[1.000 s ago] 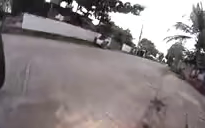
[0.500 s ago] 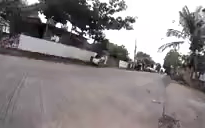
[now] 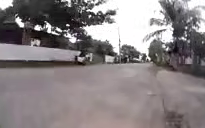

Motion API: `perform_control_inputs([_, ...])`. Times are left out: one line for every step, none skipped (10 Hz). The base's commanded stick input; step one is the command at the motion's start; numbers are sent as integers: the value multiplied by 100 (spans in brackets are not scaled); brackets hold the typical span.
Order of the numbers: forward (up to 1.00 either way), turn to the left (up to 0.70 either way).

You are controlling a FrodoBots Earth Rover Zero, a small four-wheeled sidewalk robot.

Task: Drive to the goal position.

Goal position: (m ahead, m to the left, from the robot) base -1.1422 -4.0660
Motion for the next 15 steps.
perform_control_inputs([0,-45])
perform_control_inputs([0,-45])
perform_control_inputs([0,-45])
perform_control_inputs([0,-45])
perform_control_inputs([0,-45])
perform_control_inputs([0,-45])
perform_control_inputs([0,-45])
perform_control_inputs([0,-45])
perform_control_inputs([0,-24])
perform_control_inputs([21,0])
perform_control_inputs([70,0])
perform_control_inputs([70,0])
perform_control_inputs([70,0])
perform_control_inputs([70,0])
perform_control_inputs([70,0])
